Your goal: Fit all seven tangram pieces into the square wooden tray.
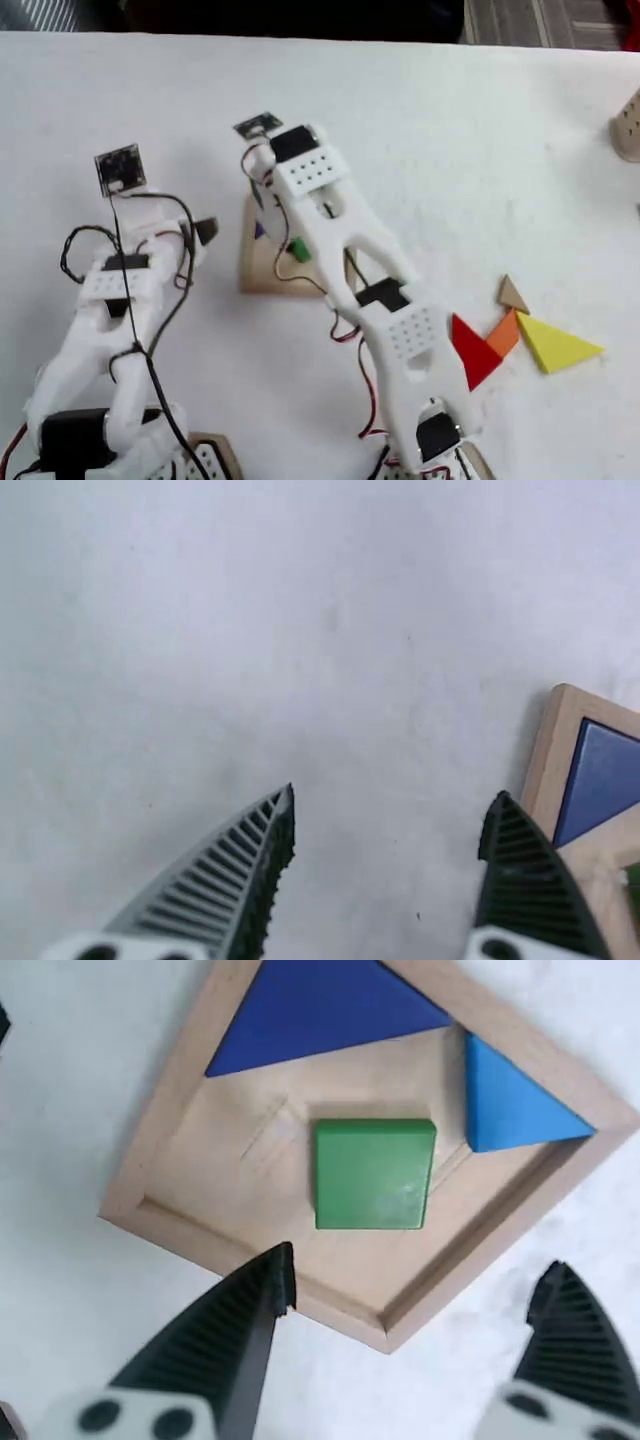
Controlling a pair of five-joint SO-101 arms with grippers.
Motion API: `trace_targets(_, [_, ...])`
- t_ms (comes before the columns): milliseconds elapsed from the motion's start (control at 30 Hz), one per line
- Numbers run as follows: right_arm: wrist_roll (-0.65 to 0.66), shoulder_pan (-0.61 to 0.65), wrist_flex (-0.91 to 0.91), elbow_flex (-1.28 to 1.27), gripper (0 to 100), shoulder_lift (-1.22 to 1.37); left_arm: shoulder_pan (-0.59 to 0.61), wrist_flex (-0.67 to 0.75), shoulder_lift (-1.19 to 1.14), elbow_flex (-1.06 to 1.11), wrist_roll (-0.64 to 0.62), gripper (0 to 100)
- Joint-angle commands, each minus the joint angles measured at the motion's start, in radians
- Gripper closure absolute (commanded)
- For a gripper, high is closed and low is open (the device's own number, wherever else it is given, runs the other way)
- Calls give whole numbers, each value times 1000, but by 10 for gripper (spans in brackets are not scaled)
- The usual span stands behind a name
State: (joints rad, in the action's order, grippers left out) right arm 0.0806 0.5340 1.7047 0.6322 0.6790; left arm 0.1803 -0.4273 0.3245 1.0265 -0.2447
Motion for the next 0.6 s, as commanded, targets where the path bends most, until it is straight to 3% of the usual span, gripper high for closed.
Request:
trace_targets(0, [-3,-99,15,-104,820,-174,-41,26,38,-51,-3,706])
trace_targets(100, [-6,-173,-4,-244,996,-303,-70,26,38,-46,-3,706])
trace_targets(167, [-8,-211,-35,-353,949,-375,-87,25,38,-43,-3,706])
trace_targets(267, [-5,-280,-131,-551,985,-481,-110,18,38,-40,-3,721])
trace_targets(467, [-11,-487,-349,-925,981,-734,-173,26,42,-21,0,991])
trace_targets(567, [-3,-572,-460,-1148,981,-865,-203,18,44,-20,0,945])
